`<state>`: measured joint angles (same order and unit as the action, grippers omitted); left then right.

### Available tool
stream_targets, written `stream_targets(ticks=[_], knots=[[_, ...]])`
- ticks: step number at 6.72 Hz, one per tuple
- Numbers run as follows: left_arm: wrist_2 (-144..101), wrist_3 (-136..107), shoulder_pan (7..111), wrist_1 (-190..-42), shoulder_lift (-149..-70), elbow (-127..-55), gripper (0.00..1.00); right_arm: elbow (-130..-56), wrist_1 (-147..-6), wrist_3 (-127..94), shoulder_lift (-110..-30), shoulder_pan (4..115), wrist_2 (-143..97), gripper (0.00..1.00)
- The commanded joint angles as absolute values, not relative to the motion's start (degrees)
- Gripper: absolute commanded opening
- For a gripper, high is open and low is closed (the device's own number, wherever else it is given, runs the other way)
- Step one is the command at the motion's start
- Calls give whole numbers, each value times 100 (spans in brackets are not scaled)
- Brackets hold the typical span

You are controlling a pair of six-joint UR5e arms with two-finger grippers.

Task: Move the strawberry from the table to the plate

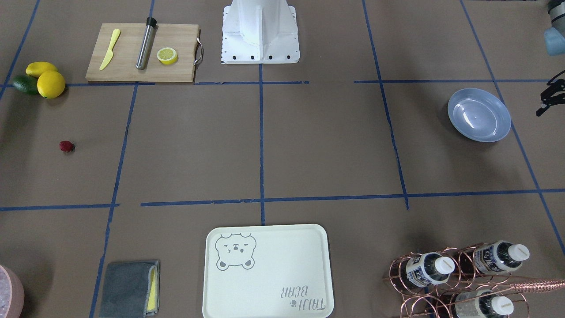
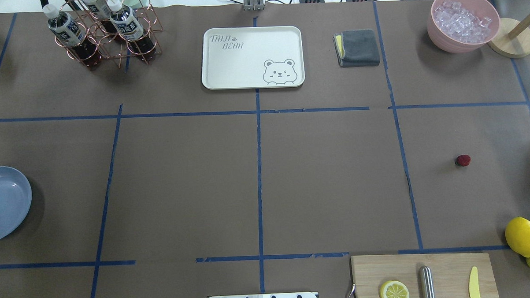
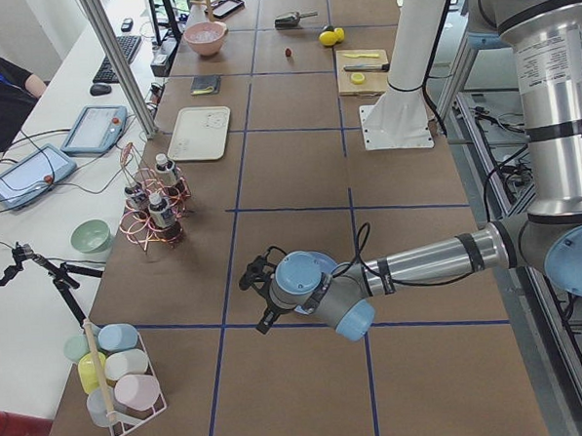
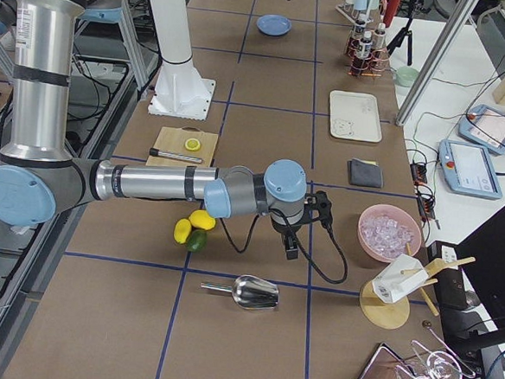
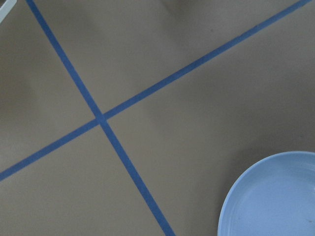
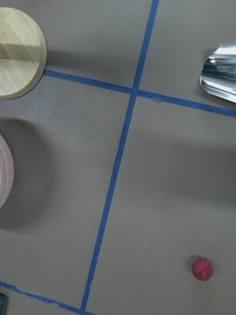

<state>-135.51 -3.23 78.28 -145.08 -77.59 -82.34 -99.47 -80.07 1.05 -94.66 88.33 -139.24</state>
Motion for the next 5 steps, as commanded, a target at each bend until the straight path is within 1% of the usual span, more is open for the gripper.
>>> stream_targets(ticks=[1, 2, 3, 5], knots=[[-13082, -2143, 7168, -15448, -7638, -8068, 76, -9932, -8007, 97, -9466, 8833, -13931, 100], [-12626, -2980, 6632, -15773, -7638, -8068, 74, -9932, -8007, 105, -9475, 8833, -13931, 100], [-12508, -3188, 6401, -15889, -7646, -7990, 73, -9932, -8007, 105, -9475, 8833, -13931, 100], [-12498, -3190, 6258, -16021, -7638, -7753, 71, -9914, -8007, 105, -9475, 8833, -13931, 100]])
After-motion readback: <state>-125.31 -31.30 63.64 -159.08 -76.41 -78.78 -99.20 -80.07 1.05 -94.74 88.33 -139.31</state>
